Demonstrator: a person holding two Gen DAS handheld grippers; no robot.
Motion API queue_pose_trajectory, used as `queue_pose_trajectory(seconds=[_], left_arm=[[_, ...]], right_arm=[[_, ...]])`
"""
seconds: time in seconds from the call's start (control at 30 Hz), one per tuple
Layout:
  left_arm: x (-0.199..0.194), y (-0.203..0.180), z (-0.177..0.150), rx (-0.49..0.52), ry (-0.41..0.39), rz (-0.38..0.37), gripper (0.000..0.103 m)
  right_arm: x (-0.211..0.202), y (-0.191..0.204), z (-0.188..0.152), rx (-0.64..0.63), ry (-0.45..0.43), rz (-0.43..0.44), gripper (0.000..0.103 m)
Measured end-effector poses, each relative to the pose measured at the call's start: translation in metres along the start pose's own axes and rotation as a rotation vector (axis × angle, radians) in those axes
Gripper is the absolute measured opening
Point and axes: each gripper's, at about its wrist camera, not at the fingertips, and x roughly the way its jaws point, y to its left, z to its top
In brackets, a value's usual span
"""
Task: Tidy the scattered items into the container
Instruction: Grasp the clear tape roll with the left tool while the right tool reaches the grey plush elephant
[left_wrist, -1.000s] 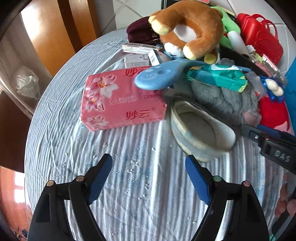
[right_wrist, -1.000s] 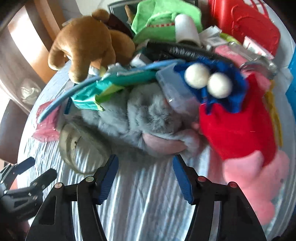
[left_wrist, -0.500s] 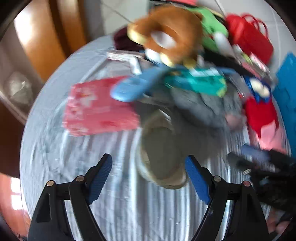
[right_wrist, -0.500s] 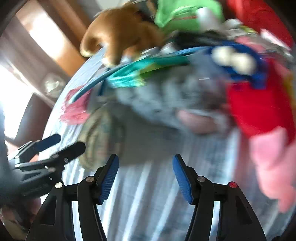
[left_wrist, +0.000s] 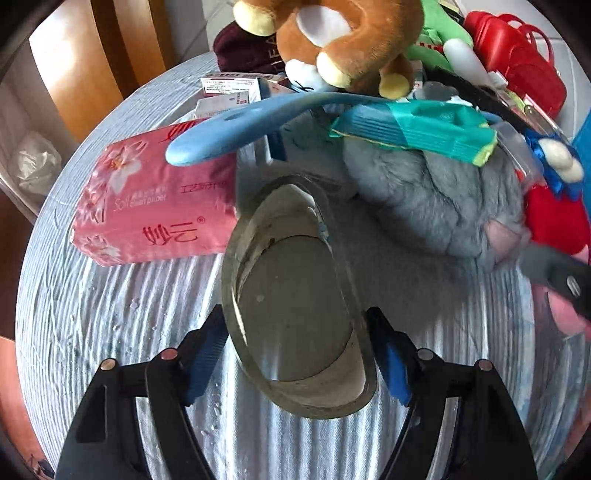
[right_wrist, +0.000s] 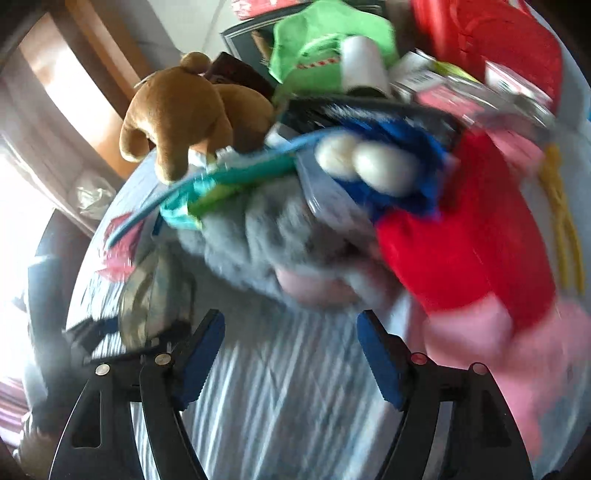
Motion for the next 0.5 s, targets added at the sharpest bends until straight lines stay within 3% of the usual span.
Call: queue_pose_trajectory(seconds=[0.07,0.23,0.27,0.3,0.43,0.5], left_arm=[[0.0,0.0,-0.001,0.002,-0.006,0.004,0.074],[0.003,0.008,0.005,-0.031,-0.021,0.004,0.074],[0.003,0.01,0.006,-0.039,-0.025,0.011,0.074],[0.001,0.01,0.004,-0.039,-0.028,0.02,0.074],[-0.003,0.011,-0.002,-0.013,-0.044,0.055,0.072],[-0.007,0.013,-0.008,-0.002,-0.045,0.063,0.072]], right_arm=[[0.006,-0.005,0.008,-0.022,-0.011,-0.015,0.075],[0.045,0.001,0.025,-0.084,-0.027,-0.056,0.089],[0.052,0.002,0.025,-0.08,-0.006,-0.02,0.086],[0.056,0.004,0.025,-0.068,0.009,0.017,0.073],[0.048,0.018,0.013,-0.074,0.049,0.07,0.047],[0.041,0.025,0.001,-0.066,0.081,0.153,0.043]])
